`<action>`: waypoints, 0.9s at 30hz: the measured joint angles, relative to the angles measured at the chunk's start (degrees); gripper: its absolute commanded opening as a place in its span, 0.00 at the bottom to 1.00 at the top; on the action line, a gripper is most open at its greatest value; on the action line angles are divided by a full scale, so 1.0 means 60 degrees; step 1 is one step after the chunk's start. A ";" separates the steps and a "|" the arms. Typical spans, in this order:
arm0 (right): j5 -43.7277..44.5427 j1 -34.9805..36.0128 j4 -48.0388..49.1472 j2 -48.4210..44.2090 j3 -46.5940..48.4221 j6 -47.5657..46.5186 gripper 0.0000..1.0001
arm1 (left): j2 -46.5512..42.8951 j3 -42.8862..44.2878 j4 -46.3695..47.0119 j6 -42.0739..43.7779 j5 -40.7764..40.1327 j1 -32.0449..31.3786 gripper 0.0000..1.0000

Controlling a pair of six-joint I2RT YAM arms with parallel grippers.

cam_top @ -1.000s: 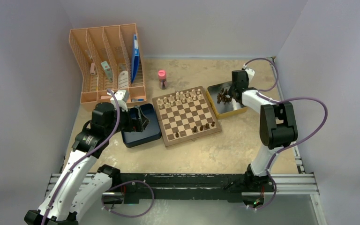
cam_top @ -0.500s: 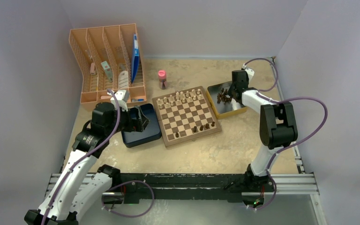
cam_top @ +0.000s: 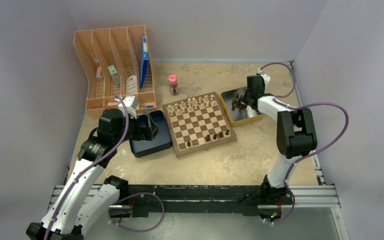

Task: Set up the chess pieces on the board
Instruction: Pick up the chess piece from the storage box.

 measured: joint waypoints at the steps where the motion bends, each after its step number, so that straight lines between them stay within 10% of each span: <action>1: 0.0004 0.0000 0.0000 0.0000 0.0000 0.0000 0.30 | 0.0000 0.0000 0.0000 0.0000 0.0000 0.0000 0.93; 27: -0.0222 0.0000 -0.0208 0.0368 0.0000 0.0004 0.26 | 0.0000 0.0000 0.0000 -0.0004 0.0000 0.0000 0.93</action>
